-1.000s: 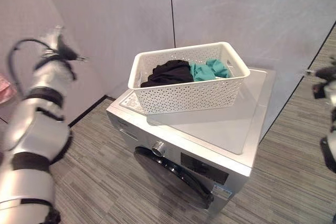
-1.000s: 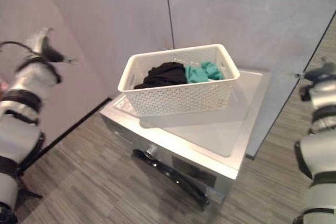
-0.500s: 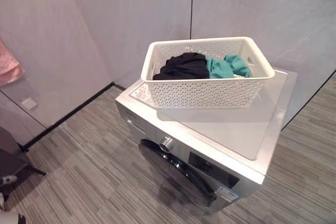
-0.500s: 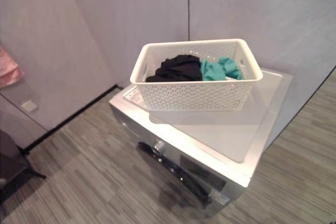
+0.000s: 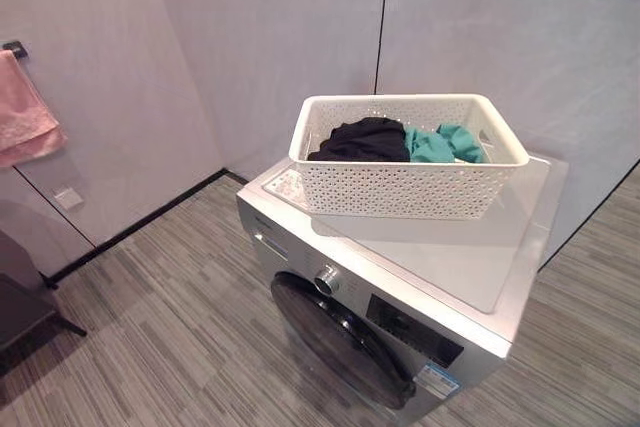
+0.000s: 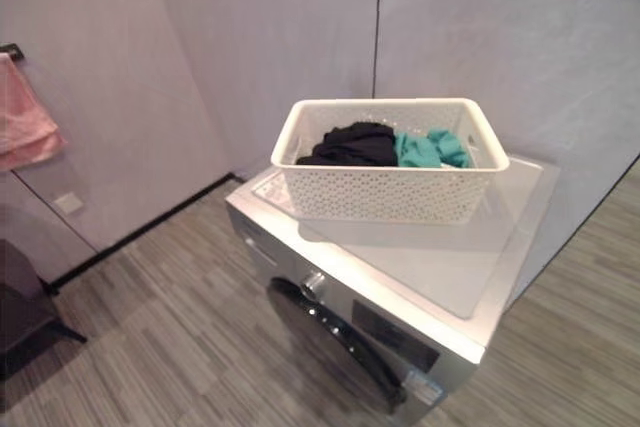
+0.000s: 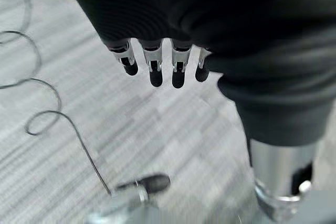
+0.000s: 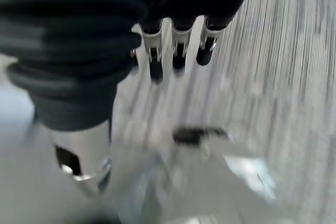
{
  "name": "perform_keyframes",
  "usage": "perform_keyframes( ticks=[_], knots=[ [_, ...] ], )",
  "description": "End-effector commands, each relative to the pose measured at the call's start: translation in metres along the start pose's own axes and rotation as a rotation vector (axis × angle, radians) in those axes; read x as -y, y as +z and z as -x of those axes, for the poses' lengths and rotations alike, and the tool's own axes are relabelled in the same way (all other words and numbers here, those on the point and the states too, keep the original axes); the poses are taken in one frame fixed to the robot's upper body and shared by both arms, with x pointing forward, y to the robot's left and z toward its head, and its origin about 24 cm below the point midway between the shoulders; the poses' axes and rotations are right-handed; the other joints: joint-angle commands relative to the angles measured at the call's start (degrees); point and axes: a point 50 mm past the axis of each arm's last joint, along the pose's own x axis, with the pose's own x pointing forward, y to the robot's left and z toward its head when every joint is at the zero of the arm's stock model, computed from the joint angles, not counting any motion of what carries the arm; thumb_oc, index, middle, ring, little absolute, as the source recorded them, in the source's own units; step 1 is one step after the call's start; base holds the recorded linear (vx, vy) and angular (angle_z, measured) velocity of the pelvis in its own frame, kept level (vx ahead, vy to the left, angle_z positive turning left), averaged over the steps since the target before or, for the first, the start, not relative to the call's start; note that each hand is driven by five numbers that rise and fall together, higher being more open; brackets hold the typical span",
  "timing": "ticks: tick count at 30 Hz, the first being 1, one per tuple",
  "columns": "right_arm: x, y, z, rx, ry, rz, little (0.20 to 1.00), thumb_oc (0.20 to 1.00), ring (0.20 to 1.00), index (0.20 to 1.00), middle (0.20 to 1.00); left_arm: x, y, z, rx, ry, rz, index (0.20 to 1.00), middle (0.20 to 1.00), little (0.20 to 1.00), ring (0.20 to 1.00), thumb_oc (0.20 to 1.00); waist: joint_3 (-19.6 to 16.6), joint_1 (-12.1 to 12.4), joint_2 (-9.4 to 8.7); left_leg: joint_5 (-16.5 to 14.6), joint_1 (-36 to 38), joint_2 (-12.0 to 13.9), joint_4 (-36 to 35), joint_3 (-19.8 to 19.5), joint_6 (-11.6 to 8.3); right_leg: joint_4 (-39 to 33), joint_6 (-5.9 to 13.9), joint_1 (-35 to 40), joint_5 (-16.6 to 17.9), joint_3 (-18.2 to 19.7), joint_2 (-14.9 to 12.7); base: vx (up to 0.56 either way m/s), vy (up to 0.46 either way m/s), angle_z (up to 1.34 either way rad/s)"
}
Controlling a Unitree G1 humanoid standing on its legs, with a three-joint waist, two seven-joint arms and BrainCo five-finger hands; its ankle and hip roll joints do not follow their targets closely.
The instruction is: Grab the laundry basket,head to the washer,open it,put in the laundry and shut it.
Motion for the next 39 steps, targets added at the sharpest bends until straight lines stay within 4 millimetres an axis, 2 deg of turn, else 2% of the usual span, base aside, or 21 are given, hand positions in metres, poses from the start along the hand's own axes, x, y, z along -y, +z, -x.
perform_keyframes(
  ticks=[1, 4, 8, 10, 12, 13, 16, 19, 21, 22, 23, 25, 26, 27, 29, 30, 31, 33, 34, 37, 39],
  knots=[
    [-0.028, 0.029, 0.000, 0.074, 0.030, 0.141, 1.000, 1.000, 1.000, 1.000, 1.000, -0.022, 0.036, -0.003, 0.097, 0.075, -0.003, 1.000, 1.000, 1.000, 1.000, 1.000, 2.7, 0.3, -3.07, 0.8, -1.1, 5.4, -1.3, -2.3, -3.13, -5.6, 1.50, 4.8, 1.6, -1.3, -3.2, 0.00, 0.000, 0.00],
    [-0.044, 0.037, 0.001, 0.119, 0.062, 0.217, 1.000, 1.000, 1.000, 1.000, 1.000, -0.012, 0.042, -0.002, 0.119, 0.057, -0.030, 1.000, 1.000, 1.000, 1.000, 1.000, 2.8, 0.2, -2.56, 1.2, -1.3, 5.8, -1.3, -2.1, -3.30, -5.6, 1.32, 4.4, 1.4, -0.7, -2.9, -0.03, -0.024, -0.06],
    [-0.080, 0.063, 0.009, 0.288, 0.127, 0.489, 1.000, 1.000, 1.000, 1.000, 1.000, 0.009, 0.058, 0.001, 0.187, 0.013, -0.068, 1.000, 1.000, 1.000, 1.000, 1.000, 4.4, -0.4, -1.37, 3.2, -2.5, 7.7, -1.3, -2.9, -4.12, -5.6, 0.13, 3.3, -0.3, 1.3, -0.4, -0.10, -0.081, -0.07],
    [-0.084, 0.067, 0.010, 0.318, 0.134, 0.546, 1.000, 1.000, 1.000, 1.000, 1.000, 0.012, 0.062, 0.002, 0.204, 0.011, -0.077, 1.000, 1.000, 1.000, 1.000, 1.000, 5.0, -0.6, -1.13, 3.8, -3.0, 8.3, -1.3, -3.3, -4.35, -5.6, -0.22, 3.0, -0.8, 1.8, 0.4, -0.09, -0.060, -0.03],
    [-0.090, 0.078, 0.014, 0.376, 0.137, 0.625, 1.000, 1.000, 1.000, 1.000, 1.000, 0.015, 0.071, 0.003, 0.241, 0.008, -0.095, 1.000, 1.000, 1.000, 1.000, 1.000, 6.2, -0.6, -0.80, 5.0, -4.1, 9.4, -1.3, -4.0, -4.87, -5.6, -0.80, 2.2, -1.4, 2.6, 1.8, -0.20, -0.126, -0.04],
    [-0.100, 0.095, 0.019, 0.443, 0.135, 0.710, 1.000, 1.000, 1.000, 1.000, 1.000, 0.021, 0.086, 0.006, 0.295, 0.008, -0.093, 1.000, 1.000, 1.000, 1.000, 1.000, 8.3, -0.2, -0.12, 7.0, -6.8, 10.8, -1.3, -5.3, -5.41, -5.6, -1.22, 0.6, -1.8, 3.1, 3.2, -0.31, -0.154, -0.04],
    [-0.104, 0.111, 0.024, 0.494, 0.117, 0.745, 1.000, 1.000, 1.000, 1.000, 1.000, 0.025, 0.113, 0.012, 0.381, 0.018, -0.075, 1.000, 1.000, 1.000, 1.000, 1.000, 10.9, 0.3, 0.62, 10.6, -11.4, 12.4, -1.3, -6.3, -6.11, -5.6, -1.73, -0.9, -2.9, 2.1, 4.2, -0.30, -0.092, 0.00],
    [-0.097, 0.120, 0.024, 0.499, 0.071, 0.738, 1.000, 1.000, 1.000, 1.000, 1.000, 0.040, 0.134, 0.020, 0.460, -0.021, -0.076, 1.000, 1.000, 1.000, 1.000, 1.000, 12.5, -0.6, 0.47, 12.4, -12.0, 13.8, -0.7, -0.6, -6.60, -5.6, -1.91, 0.2, -4.2, -0.6, 3.1, -0.12, 0.010, 0.46],
    [-0.095, 0.124, 0.024, 0.504, 0.057, 0.740, 1.000, 1.000, 1.000, 1.000, 1.000, 0.045, 0.139, 0.023, 0.488, -0.036, -0.088, 1.000, 1.000, 1.000, 1.000, 1.000, 13.0, -0.7, 0.40, 12.4, -11.4, 14.0, 0.1, 0.8, -6.64, -5.6, -2.02, 0.1, -3.7, -0.8, 2.5, -0.14, 0.084, 0.63],
    [-0.095, 0.130, 0.026, 0.515, 0.051, 0.734, 1.000, 1.000, 1.000, 1.000, 1.000, 0.050, 0.145, 0.027, 0.521, -0.053, -0.089, 1.000, 1.000, 1.000, 1.000, 1.000, 13.9, -0.5, -0.40, 8.3, -11.0, 14.6, 6.7, -2.5, -6.44, -5.6, -2.19, -0.9, -1.6, -0.4, 1.1, -0.18, 0.118, 0.45],
    [-0.095, 0.130, 0.025, 0.513, 0.051, 0.729, 1.000, 1.000, 1.000, 1.000, 1.000, 0.052, 0.144, 0.027, 0.527, -0.064, -0.095, 1.000, 1.000, 1.000, 1.000, 1.000, 14.1, 0.0, -0.81, 7.0, -11.3, 13.5, 10.0, -7.1, -5.37, -5.6, -2.45, -1.8, 0.2, -0.3, 0.3, -0.18, 0.208, 0.28],
    [-0.094, 0.126, 0.024, 0.504, 0.056, 0.731, 1.000, 1.000, 1.000, 1.000, 1.000, 0.054, 0.137, 0.026, 0.522, -0.076, -0.105, 1.000, 1.000, 1.000, 1.000, 1.000, 13.7, 0.6, -0.74, 3.1, -9.4, 11.3, 13.1, -16.8, -5.40, -5.6, -1.80, -2.1, 1.0, 1.4, -0.5, -0.03, 0.204, -0.20],
    [-0.094, 0.126, 0.024, 0.504, 0.056, 0.731, 1.000, 1.000, 1.000, 1.000, 1.000, 0.054, 0.137, 0.026, 0.522, -0.076, -0.105, 1.000, 1.000, 1.000, 1.000, 1.000, 13.7, 0.6, -0.70, 3.1, -9.4, 11.4, 13.2, -16.8, -5.41, -5.6, -1.80, -2.0, 1.0, 1.4, -0.5, 0.06, 0.365, -0.38],
    [-0.095, 0.123, 0.024, 0.500, 0.068, 0.726, 1.000, 1.000, 1.000, 1.000, 1.000, 0.057, 0.132, 0.026, 0.517, -0.091, -0.120, 1.000, 1.000, 1.000, 1.000, 1.000, 12.8, 0.3, -0.01, -0.6, -5.4, 10.8, 12.4, -21.4, -5.63, -5.6, -0.49, -2.0, 2.2, 3.4, -2.1, 0.09, 0.438, -0.30],
    [-0.094, 0.122, 0.023, 0.496, 0.070, 0.725, 1.000, 1.000, 1.000, 1.000, 1.000, 0.058, 0.132, 0.026, 0.523, -0.096, -0.127, 1.000, 1.000, 1.000, 1.000, 1.000, 11.8, -0.2, 0.04, -2.6, -4.1, 9.9, 10.4, -21.3, -5.39, -5.6, 0.42, -2.4, 3.0, 3.9, -3.6, 0.07, 0.558, -0.18],
    [-0.093, 0.121, 0.023, 0.491, 0.077, 0.697, 1.000, 1.000, 1.000, 1.000, 1.000, 0.060, 0.139, 0.029, 0.556, -0.102, -0.205, 1.000, 1.000, 1.000, 1.000, 1.000, 10.6, -1.7, -0.93, -7.6, -3.3, 6.5, 11.0, -17.7, -4.99, -5.6, 3.36, -3.3, 8.3, 3.6, -10.9, 0.00, 0.521, 0.10],
    [-0.093, 0.121, 0.023, 0.490, 0.077, 0.697, 1.000, 1.000, 1.000, 1.000, 1.000, 0.060, 0.138, 0.029, 0.556, -0.102, -0.206, 1.000, 1.000, 1.000, 1.000, 1.000, 10.5, -1.6, -1.12, -7.7, -3.5, 6.2, 11.2, -17.6, -4.87, -5.6, 3.47, -3.4, 8.4, 3.7, -11.2, 0.00, 0.720, 0.32],
    [-0.093, 0.123, 0.024, 0.500, 0.079, 0.695, 1.000, 1.000, 1.000, 1.000, 1.000, 0.061, 0.139, 0.029, 0.568, -0.115, -0.252, 1.000, 1.000, 1.000, 1.000, 1.000, 10.8, -1.4, -1.61, -11.5, -3.0, 1.4, 12.1, -16.7, -2.16, -5.6, 4.26, -4.2, 11.5, 3.8, -15.5, -0.04, 0.613, 0.10],
    [-0.099, 0.128, 0.027, 0.519, 0.097, 0.671, 1.000, 1.000, 1.000, 1.000, 1.000, 0.056, 0.142, 0.028, 0.565, -0.121, -0.259, 1.000, 1.000, 1.000, 1.000, 1.000, 11.2, -1.1, -1.92, -12.6, -1.7, -2.1, 10.8, -14.2, 0.23, -5.2, 3.92, -5.5, 13.5, 1.6, -19.2, -0.07, 0.743, -0.23],
    [-0.103, 0.136, 0.031, 0.545, 0.115, 0.648, 1.000, 1.000, 1.000, 1.000, 1.000, 0.054, 0.139, 0.027, 0.557, -0.122, -0.288, 1.000, 1.000, 1.000, 1.000, 1.000, 12.2, -1.4, -1.88, -12.5, -0.7, -4.7, 10.5, -13.1, 2.24, -2.2, 3.48, -7.0, 14.6, 2.0, -20.7, -0.06, 0.395, -0.45],
    [-0.112, 0.147, 0.038, 0.606, 0.140, 0.640, 1.000, 1.000, 1.000, 1.000, 1.000, 0.046, 0.136, 0.024, 0.538, -0.093, -0.336, 1.000, 1.000, 1.000, 1.000, 1.000, 12.7, -1.6, -0.68, -10.1, -0.1, -5.9, 8.2, -12.4, 4.51, 4.5, 1.06, -7.3, 10.7, 2.4, -17.9, -0.13, 0.411, -0.50]
  ],
)
